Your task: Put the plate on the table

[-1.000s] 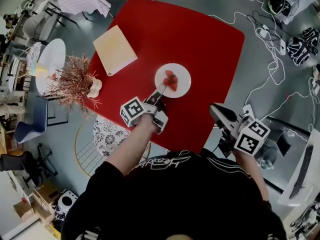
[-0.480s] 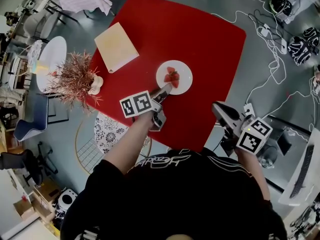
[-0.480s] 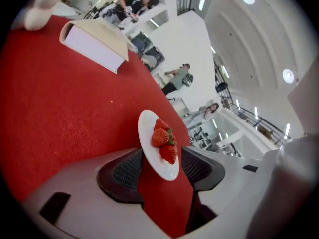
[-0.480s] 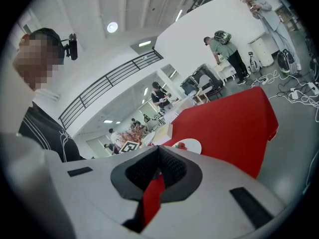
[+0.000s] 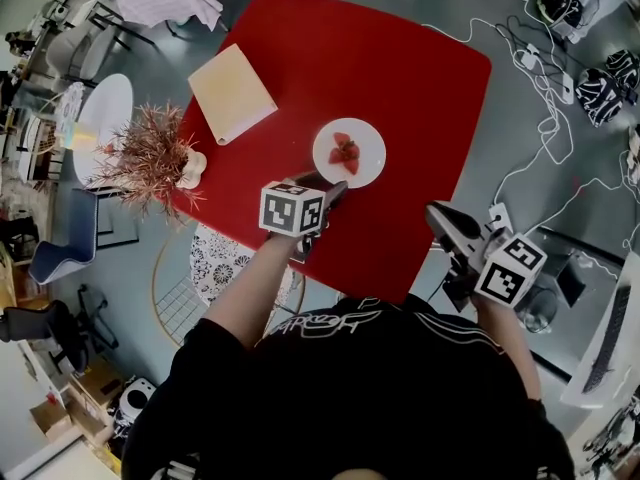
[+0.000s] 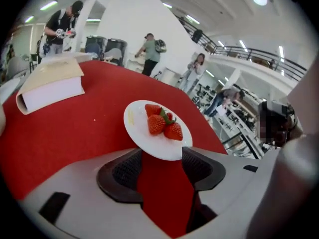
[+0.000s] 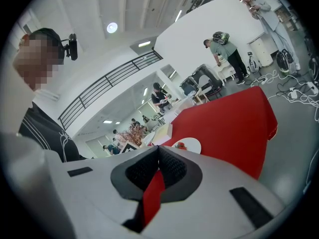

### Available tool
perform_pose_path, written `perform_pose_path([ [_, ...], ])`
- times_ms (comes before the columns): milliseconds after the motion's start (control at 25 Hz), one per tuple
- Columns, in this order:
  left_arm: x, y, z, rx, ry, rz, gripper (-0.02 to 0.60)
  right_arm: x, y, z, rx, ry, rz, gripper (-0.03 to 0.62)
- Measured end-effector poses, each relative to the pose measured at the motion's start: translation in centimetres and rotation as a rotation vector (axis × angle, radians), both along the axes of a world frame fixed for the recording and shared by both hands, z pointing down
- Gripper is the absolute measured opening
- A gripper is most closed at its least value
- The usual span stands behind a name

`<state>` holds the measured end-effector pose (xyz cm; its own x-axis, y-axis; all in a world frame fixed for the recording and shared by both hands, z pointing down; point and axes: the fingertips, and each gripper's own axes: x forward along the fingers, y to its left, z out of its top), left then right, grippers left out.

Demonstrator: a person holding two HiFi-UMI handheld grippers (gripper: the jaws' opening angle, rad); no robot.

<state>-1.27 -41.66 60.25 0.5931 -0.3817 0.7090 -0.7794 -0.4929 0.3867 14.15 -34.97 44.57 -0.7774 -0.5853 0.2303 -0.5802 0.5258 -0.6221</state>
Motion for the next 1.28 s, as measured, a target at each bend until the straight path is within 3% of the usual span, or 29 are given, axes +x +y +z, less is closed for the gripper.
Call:
perform_pose_path([
  [160,-0.1,0.1,0.1,0.023,-0.047,0.039,0.245,-0.3,0.1,0.0,-0.001,-0.001,-0.001,0.008],
  [360,-0.3,0.2,0.0,0.097,-0.162,0.112,0.245,-0.5,0.6,0.2,-0.003,-0.003,-0.007,0.008],
  [600,-1.3,0.6,0.3,0.118,-0.229,0.14,0.245,-0.6,1.3,0.3,-0.002,-0.012,0.001,0.008],
  [960,-1.6,1.7,-1.6,0.151,-0.214,0.132,0.239,-0.8,2.6,-0.5,0.018,-0.012,0.015,0.008],
  [1280,-1.2,5.7,-6.6,0.231,-0.119,0.201,0.021,-3.0,5.3,-2.1,0.072,0.007,0.008,0.008],
])
